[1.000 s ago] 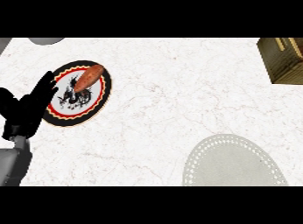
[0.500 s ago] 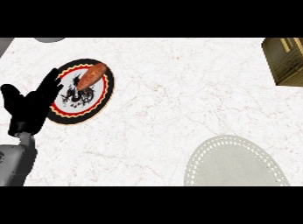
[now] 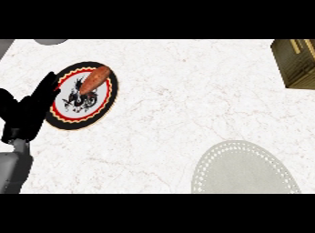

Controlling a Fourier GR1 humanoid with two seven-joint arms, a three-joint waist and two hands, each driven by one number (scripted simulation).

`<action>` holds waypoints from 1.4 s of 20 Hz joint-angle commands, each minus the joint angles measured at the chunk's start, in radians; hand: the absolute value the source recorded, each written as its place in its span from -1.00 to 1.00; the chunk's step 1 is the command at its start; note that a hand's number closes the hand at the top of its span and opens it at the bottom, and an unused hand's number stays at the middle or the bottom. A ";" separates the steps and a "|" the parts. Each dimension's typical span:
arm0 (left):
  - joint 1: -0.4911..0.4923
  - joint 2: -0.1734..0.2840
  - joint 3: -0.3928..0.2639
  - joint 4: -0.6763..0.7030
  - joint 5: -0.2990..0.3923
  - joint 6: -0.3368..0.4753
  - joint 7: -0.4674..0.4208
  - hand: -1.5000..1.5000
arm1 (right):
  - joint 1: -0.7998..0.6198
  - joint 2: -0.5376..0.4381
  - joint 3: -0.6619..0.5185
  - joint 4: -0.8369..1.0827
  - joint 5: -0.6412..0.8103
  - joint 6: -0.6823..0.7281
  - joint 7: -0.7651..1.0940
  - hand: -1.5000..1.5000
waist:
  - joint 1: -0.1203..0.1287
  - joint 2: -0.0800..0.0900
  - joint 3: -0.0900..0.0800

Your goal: Pick the squash from the placemat and place it in the basket

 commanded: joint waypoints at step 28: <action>-0.025 -0.033 0.022 0.006 -0.031 -0.007 -0.002 0.00 | -0.403 0.037 -0.310 0.908 0.027 -0.036 -0.286 -1.00 | 0.005 0.007 0.003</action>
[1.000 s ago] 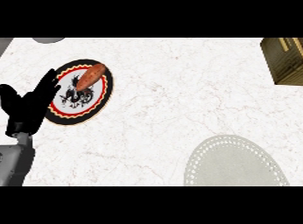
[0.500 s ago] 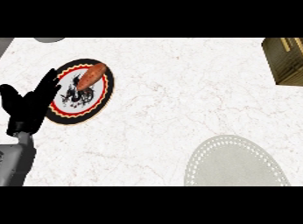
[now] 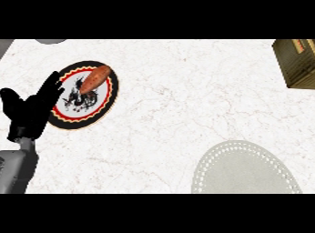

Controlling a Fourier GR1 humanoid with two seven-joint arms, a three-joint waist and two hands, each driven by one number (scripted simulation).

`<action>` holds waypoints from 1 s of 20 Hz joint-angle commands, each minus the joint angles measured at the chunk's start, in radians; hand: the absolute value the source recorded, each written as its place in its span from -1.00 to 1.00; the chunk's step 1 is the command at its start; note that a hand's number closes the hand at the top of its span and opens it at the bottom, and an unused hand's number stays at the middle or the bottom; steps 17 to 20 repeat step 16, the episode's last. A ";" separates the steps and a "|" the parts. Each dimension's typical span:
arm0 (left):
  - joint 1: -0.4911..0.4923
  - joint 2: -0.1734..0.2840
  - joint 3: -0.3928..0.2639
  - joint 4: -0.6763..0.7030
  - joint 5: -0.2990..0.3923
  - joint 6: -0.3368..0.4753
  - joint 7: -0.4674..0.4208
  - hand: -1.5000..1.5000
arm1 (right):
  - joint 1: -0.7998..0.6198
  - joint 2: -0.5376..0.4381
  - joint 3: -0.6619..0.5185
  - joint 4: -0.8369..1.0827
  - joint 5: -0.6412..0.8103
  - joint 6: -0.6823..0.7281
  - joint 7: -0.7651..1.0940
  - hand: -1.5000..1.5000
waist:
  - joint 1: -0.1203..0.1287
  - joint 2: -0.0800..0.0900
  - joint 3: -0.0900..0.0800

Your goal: Pick the squash from the placemat and place it in the basket

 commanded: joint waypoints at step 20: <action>0.017 -0.006 0.022 -0.005 0.012 -0.003 -0.009 0.00 | 0.249 -0.353 -0.161 0.191 -0.123 0.527 -0.071 -1.00 | -0.013 0.010 0.009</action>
